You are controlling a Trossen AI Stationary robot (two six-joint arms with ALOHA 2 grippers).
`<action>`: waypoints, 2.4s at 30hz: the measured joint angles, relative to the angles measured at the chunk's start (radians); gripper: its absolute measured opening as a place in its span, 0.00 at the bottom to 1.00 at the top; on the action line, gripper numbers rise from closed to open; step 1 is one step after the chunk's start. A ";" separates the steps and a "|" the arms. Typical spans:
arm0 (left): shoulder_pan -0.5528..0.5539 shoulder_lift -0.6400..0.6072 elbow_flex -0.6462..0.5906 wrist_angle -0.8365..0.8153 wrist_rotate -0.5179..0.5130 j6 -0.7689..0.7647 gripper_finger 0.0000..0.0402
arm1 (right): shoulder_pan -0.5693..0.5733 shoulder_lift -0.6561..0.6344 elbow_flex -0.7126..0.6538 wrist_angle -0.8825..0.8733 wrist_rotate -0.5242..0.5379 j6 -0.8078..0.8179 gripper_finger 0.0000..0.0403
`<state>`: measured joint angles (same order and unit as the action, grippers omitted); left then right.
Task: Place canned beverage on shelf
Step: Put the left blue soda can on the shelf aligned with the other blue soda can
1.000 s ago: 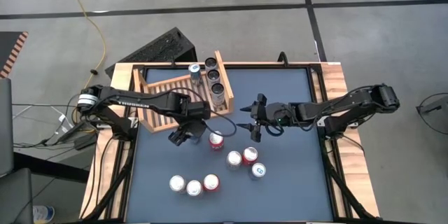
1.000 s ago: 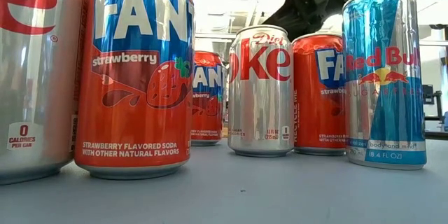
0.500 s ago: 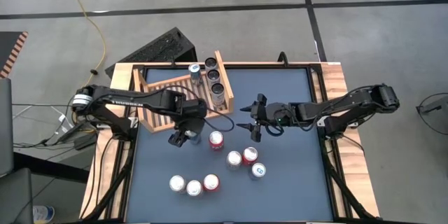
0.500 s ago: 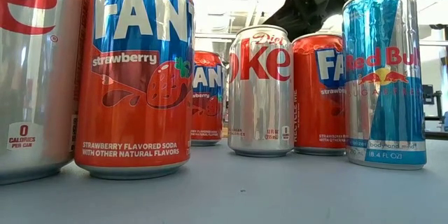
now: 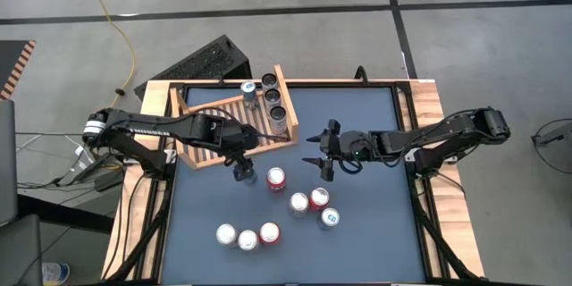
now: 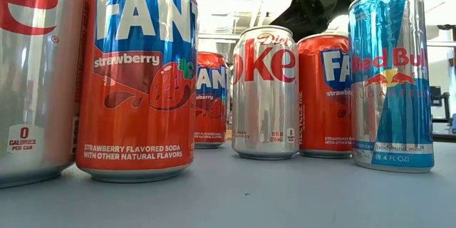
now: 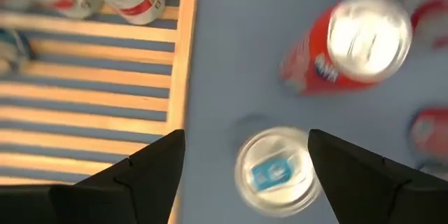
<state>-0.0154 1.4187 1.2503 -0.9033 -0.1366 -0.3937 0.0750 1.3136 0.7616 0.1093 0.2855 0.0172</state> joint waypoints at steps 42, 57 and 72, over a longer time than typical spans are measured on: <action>-0.028 0.007 0.000 -0.027 0.085 -0.296 0.72 | -0.001 0.000 0.000 -0.027 0.000 -0.018 0.69; -0.028 0.007 0.000 -0.026 -0.016 -0.215 0.72 | -0.001 0.000 0.000 -0.027 0.000 -0.018 0.69; -0.020 0.007 0.000 0.008 0.159 -0.196 0.84 | -0.001 0.000 0.000 -0.027 0.000 -0.018 0.69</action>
<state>-0.0352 1.4261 1.2503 -0.8951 0.0226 -0.5901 0.0738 1.3136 0.7616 0.0826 0.2852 -0.0006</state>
